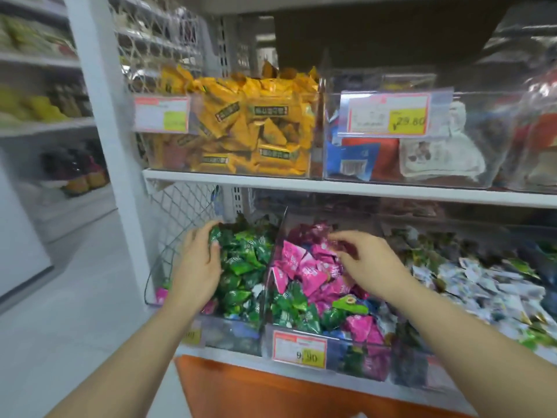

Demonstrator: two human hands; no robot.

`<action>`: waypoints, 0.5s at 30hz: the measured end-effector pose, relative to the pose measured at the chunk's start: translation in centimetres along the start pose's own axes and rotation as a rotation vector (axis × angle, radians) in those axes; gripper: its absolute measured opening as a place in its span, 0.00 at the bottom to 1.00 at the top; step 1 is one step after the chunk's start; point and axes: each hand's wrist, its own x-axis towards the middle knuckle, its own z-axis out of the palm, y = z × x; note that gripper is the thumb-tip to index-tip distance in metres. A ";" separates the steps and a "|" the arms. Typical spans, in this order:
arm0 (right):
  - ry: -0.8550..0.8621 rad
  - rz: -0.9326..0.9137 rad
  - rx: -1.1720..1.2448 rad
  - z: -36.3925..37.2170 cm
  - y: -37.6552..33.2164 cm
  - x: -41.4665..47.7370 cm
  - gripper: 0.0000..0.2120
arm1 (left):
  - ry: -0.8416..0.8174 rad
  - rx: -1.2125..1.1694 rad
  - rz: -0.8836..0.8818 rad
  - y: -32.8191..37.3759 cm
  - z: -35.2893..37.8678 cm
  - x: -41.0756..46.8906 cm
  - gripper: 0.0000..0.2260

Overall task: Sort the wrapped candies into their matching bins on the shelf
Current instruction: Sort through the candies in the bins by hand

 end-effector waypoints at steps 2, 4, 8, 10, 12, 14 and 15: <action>-0.015 -0.022 -0.017 0.0 0.0 -0.5 0.17 | -0.087 0.200 -0.025 -0.3 0.4 0.8 0.20; -0.037 -0.029 -0.023 0.1 0.1 -0.9 0.16 | -0.328 0.404 -0.091 -0.6 0.9 1.5 0.24; -0.028 -0.052 -0.003 -0.3 0.4 -1.5 0.14 | -0.574 0.526 -0.192 -0.7 1.0 2.9 0.27; -0.023 -0.067 0.028 -0.8 0.5 -1.9 0.13 | -0.561 0.539 -0.182 0.0 0.7 3.0 0.27; -0.017 -0.066 0.069 -1.7 0.6 -2.5 0.12 | -0.452 0.514 -0.112 1.4 0.6 2.3 0.25; 0.016 -0.064 0.064 -2.8 1.3 -3.4 0.11 | -0.297 0.425 0.012 3.7 0.8 1.1 0.22; 0.039 -0.061 0.053 -3.4 1.7 -3.9 0.10 | -0.243 0.366 0.080 5.0 1.0 0.4 0.21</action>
